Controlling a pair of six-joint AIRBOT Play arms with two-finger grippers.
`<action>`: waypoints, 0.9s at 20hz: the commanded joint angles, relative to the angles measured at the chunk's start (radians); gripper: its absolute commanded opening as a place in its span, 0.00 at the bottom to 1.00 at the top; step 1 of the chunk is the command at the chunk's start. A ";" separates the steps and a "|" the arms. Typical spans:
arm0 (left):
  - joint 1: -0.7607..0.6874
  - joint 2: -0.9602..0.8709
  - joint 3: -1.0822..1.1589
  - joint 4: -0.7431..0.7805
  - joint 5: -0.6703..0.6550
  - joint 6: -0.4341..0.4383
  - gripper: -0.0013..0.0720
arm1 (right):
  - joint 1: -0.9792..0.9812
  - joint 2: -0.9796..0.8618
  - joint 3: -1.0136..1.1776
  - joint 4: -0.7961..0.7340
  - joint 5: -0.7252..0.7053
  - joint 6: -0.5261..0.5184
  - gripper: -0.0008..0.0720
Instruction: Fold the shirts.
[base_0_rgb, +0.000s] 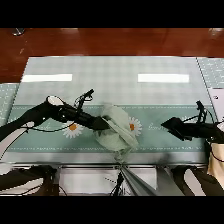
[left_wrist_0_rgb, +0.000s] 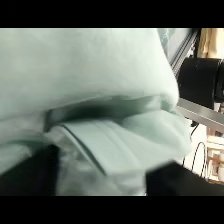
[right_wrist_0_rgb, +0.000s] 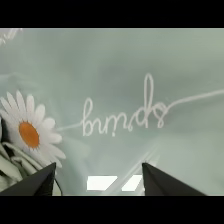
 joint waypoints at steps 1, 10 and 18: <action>-0.034 -0.040 0.025 0.006 0.010 -0.017 0.23 | -0.001 0.001 -0.050 0.024 0.042 -0.029 0.87; 0.021 -0.045 0.114 0.006 0.008 -0.026 0.06 | 0.314 0.000 -0.060 0.073 0.021 0.034 0.87; 0.127 -0.046 0.122 0.005 0.131 -0.157 0.06 | 0.689 0.000 -0.060 0.078 -0.248 0.254 0.87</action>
